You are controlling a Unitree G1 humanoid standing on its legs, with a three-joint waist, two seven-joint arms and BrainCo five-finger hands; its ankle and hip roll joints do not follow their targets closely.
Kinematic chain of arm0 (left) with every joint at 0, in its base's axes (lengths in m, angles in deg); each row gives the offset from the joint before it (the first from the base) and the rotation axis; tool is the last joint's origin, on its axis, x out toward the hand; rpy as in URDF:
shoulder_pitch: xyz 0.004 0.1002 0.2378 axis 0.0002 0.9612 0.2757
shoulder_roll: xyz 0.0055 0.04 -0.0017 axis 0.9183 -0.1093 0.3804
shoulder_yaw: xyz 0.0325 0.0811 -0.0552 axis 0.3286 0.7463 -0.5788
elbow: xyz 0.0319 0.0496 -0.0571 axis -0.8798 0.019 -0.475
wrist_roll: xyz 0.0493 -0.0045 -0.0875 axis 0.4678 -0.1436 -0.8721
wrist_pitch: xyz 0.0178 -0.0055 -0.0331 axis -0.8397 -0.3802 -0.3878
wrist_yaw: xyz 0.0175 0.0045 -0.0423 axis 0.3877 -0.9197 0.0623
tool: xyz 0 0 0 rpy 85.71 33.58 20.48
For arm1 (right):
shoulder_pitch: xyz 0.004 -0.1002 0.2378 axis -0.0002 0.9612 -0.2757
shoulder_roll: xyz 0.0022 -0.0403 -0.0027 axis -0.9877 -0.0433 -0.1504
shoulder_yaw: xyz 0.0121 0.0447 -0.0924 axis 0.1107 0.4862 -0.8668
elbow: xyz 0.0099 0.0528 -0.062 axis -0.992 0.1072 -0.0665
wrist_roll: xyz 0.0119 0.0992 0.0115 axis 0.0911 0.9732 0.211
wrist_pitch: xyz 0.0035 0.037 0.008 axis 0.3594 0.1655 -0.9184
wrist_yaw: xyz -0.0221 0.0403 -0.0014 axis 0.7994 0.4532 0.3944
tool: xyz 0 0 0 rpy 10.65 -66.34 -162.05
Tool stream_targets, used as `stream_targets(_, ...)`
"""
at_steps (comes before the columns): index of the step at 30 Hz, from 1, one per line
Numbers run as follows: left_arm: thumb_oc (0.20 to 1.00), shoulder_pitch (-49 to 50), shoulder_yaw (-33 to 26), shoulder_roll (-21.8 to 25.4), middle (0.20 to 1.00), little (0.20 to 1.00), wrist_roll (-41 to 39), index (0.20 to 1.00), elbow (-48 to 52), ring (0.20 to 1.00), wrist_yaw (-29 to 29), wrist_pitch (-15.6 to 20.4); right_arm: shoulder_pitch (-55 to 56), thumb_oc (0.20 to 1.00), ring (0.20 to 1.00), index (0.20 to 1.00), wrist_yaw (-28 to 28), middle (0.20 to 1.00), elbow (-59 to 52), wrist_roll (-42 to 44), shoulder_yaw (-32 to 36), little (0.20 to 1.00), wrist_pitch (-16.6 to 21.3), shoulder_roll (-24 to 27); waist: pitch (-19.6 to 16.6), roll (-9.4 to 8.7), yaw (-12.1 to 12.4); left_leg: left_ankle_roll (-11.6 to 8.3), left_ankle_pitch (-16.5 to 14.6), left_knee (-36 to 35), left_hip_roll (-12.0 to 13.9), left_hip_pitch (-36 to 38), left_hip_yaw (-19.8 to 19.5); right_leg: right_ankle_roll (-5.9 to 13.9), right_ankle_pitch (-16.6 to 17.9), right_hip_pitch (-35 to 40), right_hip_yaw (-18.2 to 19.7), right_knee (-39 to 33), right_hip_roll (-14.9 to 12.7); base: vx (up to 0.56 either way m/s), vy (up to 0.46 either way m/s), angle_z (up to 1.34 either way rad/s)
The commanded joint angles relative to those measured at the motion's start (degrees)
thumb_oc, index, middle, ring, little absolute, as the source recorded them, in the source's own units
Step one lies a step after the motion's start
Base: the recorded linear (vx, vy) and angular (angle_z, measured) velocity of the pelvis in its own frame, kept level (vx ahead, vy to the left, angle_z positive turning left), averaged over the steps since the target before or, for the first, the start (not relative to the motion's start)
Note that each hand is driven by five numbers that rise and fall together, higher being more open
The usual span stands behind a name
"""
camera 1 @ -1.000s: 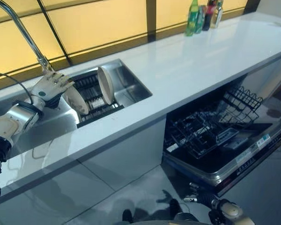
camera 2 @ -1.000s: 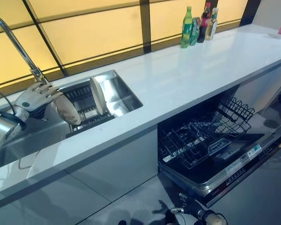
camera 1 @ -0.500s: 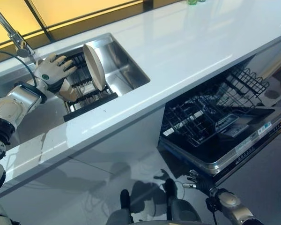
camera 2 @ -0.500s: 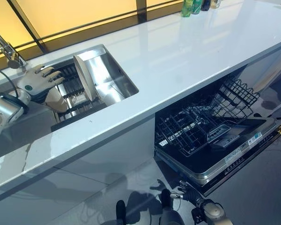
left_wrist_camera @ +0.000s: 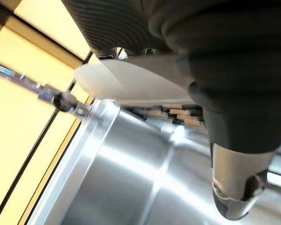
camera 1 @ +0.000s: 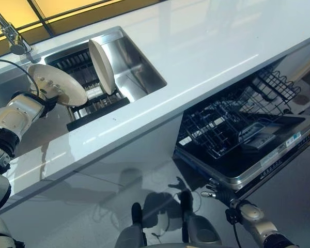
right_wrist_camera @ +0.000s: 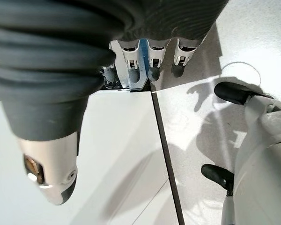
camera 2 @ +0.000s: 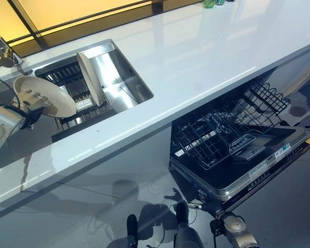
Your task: Pick up plates and place into dishwasher.
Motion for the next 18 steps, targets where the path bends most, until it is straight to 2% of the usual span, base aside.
stream_targets(1, 1.000, -5.6, -1.4, -0.3, 1.000, 1.000, 0.3, 1.000, -2.5, 1.000, -3.0, -3.8, -1.7, 1.000, 1.000, 1.000, -0.1, 1.000, -1.7, 1.5, 0.8, 1.000, 1.1, -0.3, 0.8, -0.31, -0.2, 5.93, -3.8, 0.7, -7.5, -1.4, 1.9, 3.82, -3.8, 0.8, -1.2, 0.6, 0.2, 0.00, 0.000, 0.00)
stream_targets(4, 1.000, -5.5, -1.8, -0.5, 1.000, 1.000, 1.5, 1.000, -3.4, 1.000, -1.5, -3.7, -1.5, 1.000, 1.000, 1.000, -0.2, 1.000, -1.4, 1.8, 0.8, 1.000, 1.0, -0.5, 0.5, -0.15, -0.2, 5.89, -3.8, 0.7, -7.5, -1.1, 1.9, 3.79, -3.9, 1.2, -1.4, 0.6, 0.2, 0.00, 0.000, 0.00)
stream_targets(5, 0.711, -5.3, -1.9, -0.4, 0.711, 0.711, 1.8, 0.711, -3.4, 0.711, -0.3, -4.3, -1.3, 1.000, 1.000, 1.000, -0.2, 1.000, -1.2, 2.1, 1.1, 1.000, 1.1, -0.6, 0.4, -0.07, -0.3, 5.86, -3.8, 0.7, -7.6, -1.0, 1.8, 3.73, -3.9, 1.3, -1.5, 0.6, 0.2, 0.00, 0.000, 0.00)
stream_targets(6, 0.589, -5.0, -2.3, -0.4, 0.589, 0.589, 2.4, 0.589, -3.3, 0.589, 1.2, -4.6, -1.1, 1.000, 1.000, 1.000, -0.3, 1.000, -1.2, 2.7, 1.3, 1.000, 1.0, -0.7, 0.3, -0.03, -0.3, 5.85, -3.8, 0.7, -7.6, -0.9, 1.8, 3.71, -4.0, 1.4, -1.5, 0.6, 0.2, 0.00, 0.000, 0.00)
stream_targets(7, 0.200, -4.8, -2.6, -0.3, 0.200, 0.200, 2.2, 0.200, -3.3, 0.200, 3.7, -5.1, -1.0, 1.000, 1.000, 1.000, -0.4, 1.000, -1.1, 3.0, 1.6, 1.000, 0.9, -0.8, 0.1, 0.02, -0.3, 5.86, -3.8, 0.7, -7.6, -0.9, 1.8, 3.67, -4.0, 1.5, -1.5, 0.6, 0.2, 0.00, 0.000, 0.00)
stream_targets(11, 0.200, -4.6, -4.0, 0.0, 0.200, 0.200, 0.9, 0.200, -3.8, 0.200, 11.5, -6.5, -0.6, 1.000, 1.000, 1.000, -0.9, 1.000, -0.7, 4.0, 2.6, 1.000, 1.4, -0.6, 0.0, -0.09, -0.4, 5.79, -3.9, 0.7, -7.5, -1.0, 1.9, 3.57, -4.0, 1.3, -1.3, 0.5, 0.4, 0.00, 0.000, 0.00)
stream_targets(15, 0.200, -2.8, -5.8, 0.2, 0.200, 0.200, 1.0, 0.200, -4.9, 0.200, 21.1, -5.4, 0.1, 1.000, 1.000, 1.000, -1.4, 1.000, -0.5, 4.9, 3.8, 1.000, 1.9, -0.5, -0.2, -0.23, -0.5, 5.72, -3.9, 0.7, -7.4, -0.8, 2.1, 3.49, -4.0, 1.4, -1.1, 0.5, 0.5, 0.00, 0.000, 0.00)
stream_targets(18, 0.200, -1.6, -6.5, -0.1, 0.200, 0.200, 1.0, 0.200, -5.7, 0.200, 24.2, -5.8, 0.1, 1.000, 1.000, 1.000, -1.7, 1.000, -0.5, 5.2, 4.5, 1.000, 2.3, -0.3, -0.3, -0.18, -0.7, 5.68, -3.8, 0.7, -7.2, -0.8, 2.3, 3.37, -4.0, 1.3, -1.0, 0.5, 0.7, 0.00, 0.000, 0.00)
